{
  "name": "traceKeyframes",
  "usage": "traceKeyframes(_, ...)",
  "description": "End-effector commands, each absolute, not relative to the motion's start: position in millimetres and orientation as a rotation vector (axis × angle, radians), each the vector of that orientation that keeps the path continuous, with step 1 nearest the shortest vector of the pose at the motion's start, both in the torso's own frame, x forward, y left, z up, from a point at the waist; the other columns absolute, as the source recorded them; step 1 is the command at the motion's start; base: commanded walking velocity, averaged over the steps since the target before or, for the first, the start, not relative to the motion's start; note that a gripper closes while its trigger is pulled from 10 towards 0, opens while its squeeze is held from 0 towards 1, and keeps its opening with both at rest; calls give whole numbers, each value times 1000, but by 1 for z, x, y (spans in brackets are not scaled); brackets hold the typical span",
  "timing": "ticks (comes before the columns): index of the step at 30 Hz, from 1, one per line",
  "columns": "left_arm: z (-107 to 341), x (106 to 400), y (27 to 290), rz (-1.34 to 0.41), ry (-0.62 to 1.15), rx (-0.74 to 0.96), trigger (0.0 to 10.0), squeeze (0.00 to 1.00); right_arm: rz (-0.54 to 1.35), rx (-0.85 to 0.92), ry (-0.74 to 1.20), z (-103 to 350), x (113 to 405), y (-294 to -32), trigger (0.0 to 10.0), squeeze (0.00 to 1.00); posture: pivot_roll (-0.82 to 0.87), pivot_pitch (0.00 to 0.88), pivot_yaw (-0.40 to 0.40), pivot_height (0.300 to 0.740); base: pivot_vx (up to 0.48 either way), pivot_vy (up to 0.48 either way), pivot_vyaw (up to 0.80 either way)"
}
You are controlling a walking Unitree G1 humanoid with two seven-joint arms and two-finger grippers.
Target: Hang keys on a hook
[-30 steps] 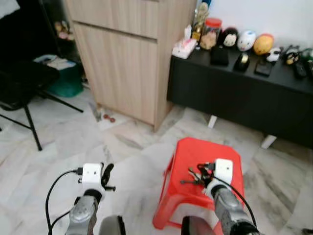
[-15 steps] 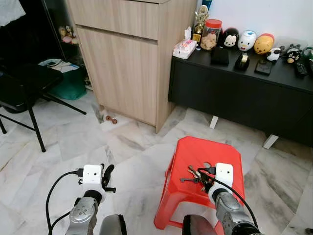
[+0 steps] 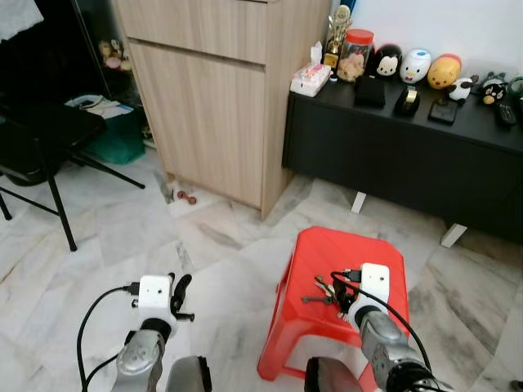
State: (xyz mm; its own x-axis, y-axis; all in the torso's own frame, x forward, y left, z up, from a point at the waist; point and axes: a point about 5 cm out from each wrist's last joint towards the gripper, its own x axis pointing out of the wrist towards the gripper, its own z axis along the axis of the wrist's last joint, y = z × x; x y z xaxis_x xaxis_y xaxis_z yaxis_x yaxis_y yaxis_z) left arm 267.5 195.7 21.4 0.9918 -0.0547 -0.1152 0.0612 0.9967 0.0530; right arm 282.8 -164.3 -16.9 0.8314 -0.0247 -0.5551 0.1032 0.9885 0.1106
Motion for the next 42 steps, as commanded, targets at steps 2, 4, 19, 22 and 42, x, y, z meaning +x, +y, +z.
traceKeyframes(2, 21, 265, 191, -84, 116, 67, 10000, 0, -92, 149, 591, -16, 284, -168, 10000, 0, -11, 90, -74, 602, 0, 0, 0)
traceKeyframes(4, 22, 264, 189, -95, 110, 75, 10000, 0, -103, 166, 593, -17, 283, -169, 10000, 0, -9, 100, -75, 602, 0, 0, 0)
traceKeyframes(19, 53, 251, 172, -152, -6, 111, 10000, 0, -67, 225, 543, -15, 282, -169, 10000, 0, 4, 188, -93, 602, 0, 0, 0)
traceKeyframes(22, 58, 251, 171, -155, -19, 115, 10000, 0, -49, 236, 527, -13, 283, -168, 10000, 0, 7, 200, -97, 602, 0, 0, 0)
traceKeyframes(42, 57, 236, 172, -141, 40, 124, 10000, 0, -6, 218, 507, -12, 282, -165, 0, 0, 2, 228, -110, 602, 0, 0, 0)
